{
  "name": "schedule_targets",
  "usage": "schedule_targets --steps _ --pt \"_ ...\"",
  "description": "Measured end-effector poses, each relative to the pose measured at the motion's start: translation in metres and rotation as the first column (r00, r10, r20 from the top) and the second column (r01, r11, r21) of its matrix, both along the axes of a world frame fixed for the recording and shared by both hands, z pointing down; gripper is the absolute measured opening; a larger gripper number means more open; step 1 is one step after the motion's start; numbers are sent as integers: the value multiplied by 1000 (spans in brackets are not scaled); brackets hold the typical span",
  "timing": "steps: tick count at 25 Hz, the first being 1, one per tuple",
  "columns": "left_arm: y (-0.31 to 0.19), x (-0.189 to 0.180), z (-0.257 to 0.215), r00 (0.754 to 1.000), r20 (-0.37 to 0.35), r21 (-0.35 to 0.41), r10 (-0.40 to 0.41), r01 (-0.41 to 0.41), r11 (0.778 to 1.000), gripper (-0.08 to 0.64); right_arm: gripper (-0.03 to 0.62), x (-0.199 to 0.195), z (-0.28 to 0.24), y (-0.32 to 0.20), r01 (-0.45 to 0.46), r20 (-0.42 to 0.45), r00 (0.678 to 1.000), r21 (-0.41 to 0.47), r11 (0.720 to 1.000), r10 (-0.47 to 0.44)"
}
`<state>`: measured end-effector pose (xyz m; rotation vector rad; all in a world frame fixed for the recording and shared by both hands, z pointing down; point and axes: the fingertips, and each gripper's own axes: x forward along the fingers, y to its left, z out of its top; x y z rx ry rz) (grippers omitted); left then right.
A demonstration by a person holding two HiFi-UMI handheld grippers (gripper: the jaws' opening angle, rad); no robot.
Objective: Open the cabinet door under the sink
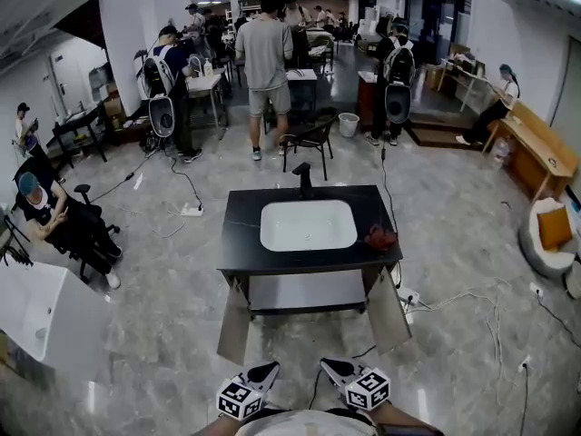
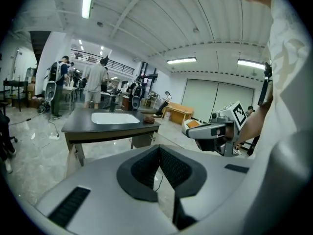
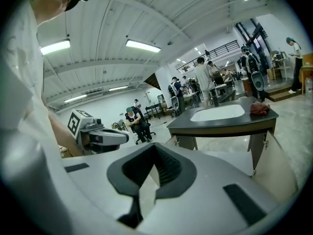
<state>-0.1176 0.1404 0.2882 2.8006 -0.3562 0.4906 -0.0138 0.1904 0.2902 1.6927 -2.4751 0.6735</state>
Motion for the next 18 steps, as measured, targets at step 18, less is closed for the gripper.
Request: schedule_targets --steps 18 --pt "53 60 -4 1000 19 0 -5 5 1000 9 12 53 12 57 -26 16 1000 -13 1000 26"
